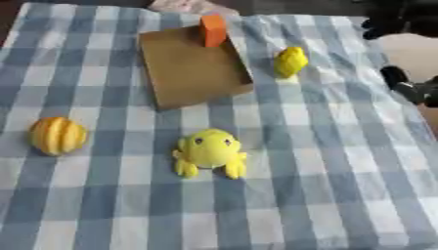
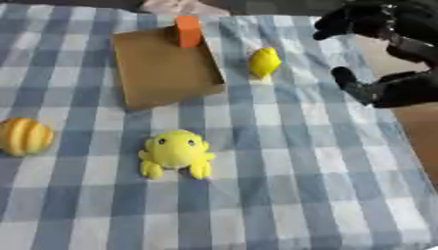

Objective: Pick up objects on the table and place them in the box.

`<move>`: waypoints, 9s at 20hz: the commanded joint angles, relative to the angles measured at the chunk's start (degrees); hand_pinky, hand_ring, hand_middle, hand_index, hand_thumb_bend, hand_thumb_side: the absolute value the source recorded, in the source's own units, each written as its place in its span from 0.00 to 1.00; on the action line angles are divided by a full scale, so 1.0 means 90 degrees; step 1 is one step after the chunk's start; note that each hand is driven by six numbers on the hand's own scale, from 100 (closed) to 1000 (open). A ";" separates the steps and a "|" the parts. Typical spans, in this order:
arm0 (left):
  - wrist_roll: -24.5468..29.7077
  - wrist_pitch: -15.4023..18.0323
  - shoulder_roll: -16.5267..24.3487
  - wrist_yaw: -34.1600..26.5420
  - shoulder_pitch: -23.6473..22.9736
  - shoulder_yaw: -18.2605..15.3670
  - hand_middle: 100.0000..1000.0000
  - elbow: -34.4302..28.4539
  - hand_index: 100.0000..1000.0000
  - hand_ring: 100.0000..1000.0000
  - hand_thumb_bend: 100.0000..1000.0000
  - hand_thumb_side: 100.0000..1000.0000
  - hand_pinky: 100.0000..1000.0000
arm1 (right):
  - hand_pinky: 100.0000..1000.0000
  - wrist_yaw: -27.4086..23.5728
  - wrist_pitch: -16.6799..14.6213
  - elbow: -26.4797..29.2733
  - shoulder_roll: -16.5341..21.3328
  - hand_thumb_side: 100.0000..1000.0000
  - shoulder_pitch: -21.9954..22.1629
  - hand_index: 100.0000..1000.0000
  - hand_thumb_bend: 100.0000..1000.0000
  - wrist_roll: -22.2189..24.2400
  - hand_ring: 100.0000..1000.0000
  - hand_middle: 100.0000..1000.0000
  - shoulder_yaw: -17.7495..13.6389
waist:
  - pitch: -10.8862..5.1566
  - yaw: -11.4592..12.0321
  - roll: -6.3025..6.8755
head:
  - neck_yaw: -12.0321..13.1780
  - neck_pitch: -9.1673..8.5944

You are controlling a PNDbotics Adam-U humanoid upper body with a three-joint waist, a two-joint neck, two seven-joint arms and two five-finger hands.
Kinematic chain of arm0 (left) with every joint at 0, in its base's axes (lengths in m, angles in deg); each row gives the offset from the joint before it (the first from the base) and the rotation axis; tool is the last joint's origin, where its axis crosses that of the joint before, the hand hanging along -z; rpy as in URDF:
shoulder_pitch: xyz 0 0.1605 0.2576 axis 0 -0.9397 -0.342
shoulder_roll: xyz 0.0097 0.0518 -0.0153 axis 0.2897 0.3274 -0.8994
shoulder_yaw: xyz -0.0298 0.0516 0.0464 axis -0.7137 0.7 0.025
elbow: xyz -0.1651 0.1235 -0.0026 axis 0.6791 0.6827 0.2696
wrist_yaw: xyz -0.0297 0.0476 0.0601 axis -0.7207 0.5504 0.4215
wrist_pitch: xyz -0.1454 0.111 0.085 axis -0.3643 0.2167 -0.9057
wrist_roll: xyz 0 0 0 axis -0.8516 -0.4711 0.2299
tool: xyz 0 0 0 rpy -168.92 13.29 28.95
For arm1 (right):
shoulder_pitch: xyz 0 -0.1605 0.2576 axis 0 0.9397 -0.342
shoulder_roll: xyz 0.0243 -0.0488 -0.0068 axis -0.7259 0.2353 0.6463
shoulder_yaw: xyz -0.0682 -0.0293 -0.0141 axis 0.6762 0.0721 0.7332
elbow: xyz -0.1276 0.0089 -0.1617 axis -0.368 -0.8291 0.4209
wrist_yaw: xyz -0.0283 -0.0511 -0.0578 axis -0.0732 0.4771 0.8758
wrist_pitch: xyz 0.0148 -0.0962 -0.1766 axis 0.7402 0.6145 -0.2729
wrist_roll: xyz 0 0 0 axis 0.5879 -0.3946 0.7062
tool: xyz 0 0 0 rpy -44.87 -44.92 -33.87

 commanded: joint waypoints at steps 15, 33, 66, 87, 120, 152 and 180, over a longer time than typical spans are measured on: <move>0.0134 -0.0010 0.0160 -0.0068 0.0136 0.0072 0.74 -0.0133 0.90 0.74 0.00 0.57 0.96 | 0.82 -0.0112 0.0057 -0.1702 -0.0726 0.14 -0.1441 0.91 0.00 0.0937 0.89 0.83 0.0404 | 0.0040 0.0188 0.0040 | -0.0409 -0.0195; 0.0260 0.0004 0.0239 -0.0081 0.0319 0.0163 0.73 -0.0133 0.90 0.74 0.00 0.58 0.97 | 0.85 0.0277 -0.0765 -0.2827 -0.1211 0.17 -0.2393 0.95 0.00 0.2705 0.92 0.87 0.0204 | 0.0287 0.0561 -0.0132 | -0.0727 -0.0345; 0.0336 -0.0018 0.0125 -0.0038 0.0435 0.0248 0.72 -0.0133 0.89 0.74 0.00 0.61 0.97 | 0.85 0.1726 -0.0517 -0.3302 -0.1601 0.18 -0.2546 1.00 0.00 0.1721 0.94 0.89 0.0182 | 0.0732 0.0824 -0.0150 | -0.0971 -0.0594; 0.0374 -0.0023 0.0045 0.0024 0.0460 0.0295 0.71 -0.0133 0.87 0.73 0.00 0.62 0.98 | 0.74 0.2614 -0.0533 -0.3628 -0.1705 0.14 -0.2478 0.78 0.00 0.0115 0.75 0.61 0.0045 | 0.0971 0.0993 -0.0139 | -0.1184 -0.0808; 0.0471 -0.0025 0.0170 -0.0171 0.0517 0.0298 0.70 -0.0133 0.86 0.74 0.00 0.61 0.98 | 0.68 0.0313 -0.0781 -0.1813 -0.1930 0.11 -0.3076 0.56 0.00 0.0390 0.59 0.35 0.0938 | 0.0524 0.1044 -0.0322 | -0.1221 -0.0614; 0.0557 -0.0019 0.0077 -0.0212 0.0626 0.0328 0.70 -0.0133 0.85 0.74 0.00 0.61 0.99 | 0.79 0.1639 -0.0855 -0.2815 -0.2429 0.13 -0.3151 0.82 0.00 0.0638 0.84 0.77 0.1137 | 0.0717 0.1235 -0.0336 | -0.1272 -0.0736; 0.0493 -0.0005 0.0119 -0.0238 0.0474 0.0257 0.70 -0.0133 0.85 0.74 0.00 0.59 0.98 | 0.85 -0.0413 0.0186 -0.0458 -0.1594 0.11 -0.2548 0.95 0.00 0.0902 0.91 0.83 0.0532 | 0.0427 0.0934 -0.0168 | -0.1052 -0.0556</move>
